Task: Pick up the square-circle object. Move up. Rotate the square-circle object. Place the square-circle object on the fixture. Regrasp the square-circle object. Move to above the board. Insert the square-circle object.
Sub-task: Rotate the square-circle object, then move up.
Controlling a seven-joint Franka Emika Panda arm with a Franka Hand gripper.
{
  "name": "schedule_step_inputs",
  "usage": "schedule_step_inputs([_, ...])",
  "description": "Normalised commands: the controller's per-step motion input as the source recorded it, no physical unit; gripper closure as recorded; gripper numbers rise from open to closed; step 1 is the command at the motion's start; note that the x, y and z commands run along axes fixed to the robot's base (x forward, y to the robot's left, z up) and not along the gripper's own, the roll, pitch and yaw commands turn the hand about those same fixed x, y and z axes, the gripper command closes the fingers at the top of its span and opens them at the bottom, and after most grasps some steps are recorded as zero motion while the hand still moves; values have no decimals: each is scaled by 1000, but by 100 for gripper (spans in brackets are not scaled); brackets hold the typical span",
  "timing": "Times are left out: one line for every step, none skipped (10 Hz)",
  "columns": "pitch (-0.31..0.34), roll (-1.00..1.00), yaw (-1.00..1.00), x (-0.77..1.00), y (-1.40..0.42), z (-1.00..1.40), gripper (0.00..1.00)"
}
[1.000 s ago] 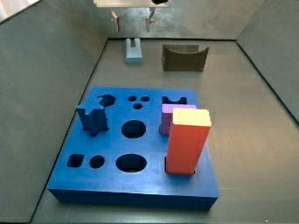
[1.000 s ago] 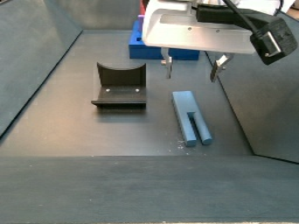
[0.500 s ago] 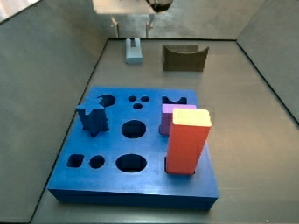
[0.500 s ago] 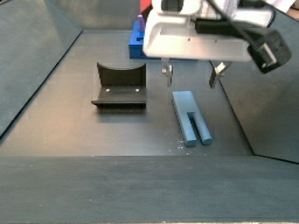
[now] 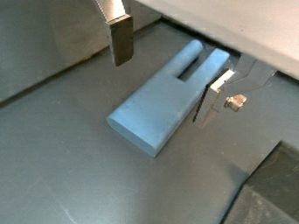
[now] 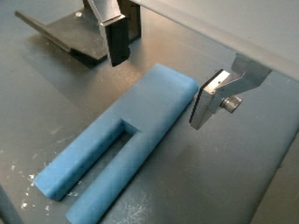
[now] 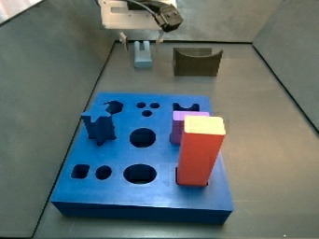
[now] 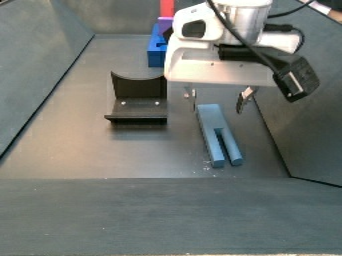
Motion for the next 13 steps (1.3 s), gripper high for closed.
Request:
schedule_step_inputs([-91,-147,6,43,14,-654,0])
schedule_step_inputs([-104,-154,9,42,15,-582,0])
schedule_step_inputs([-114,-162,13,36,15,-521,0])
schedule_step_inputs([-120,-174,16,33,14,-440,0])
schedule_step_inputs([-127,-180,18,34,15,-384,0])
schedule_step_inputs([-128,-186,17,33,18,-334,0])
schedule_step_inputs([-131,-191,10,34,25,-264,0])
schedule_step_inputs([-138,-192,8,30,26,-224,0])
schedule_step_inputs([0,0,0,0,0,0,100])
schedule_step_inputs([0,0,0,0,0,833,100])
schedule_step_inputs([8,0,0,-11,0,817,100])
schedule_step_inputs([26,10,-6,-26,3,735,100])
schedule_step_inputs([47,32,-12,-19,4,578,100])
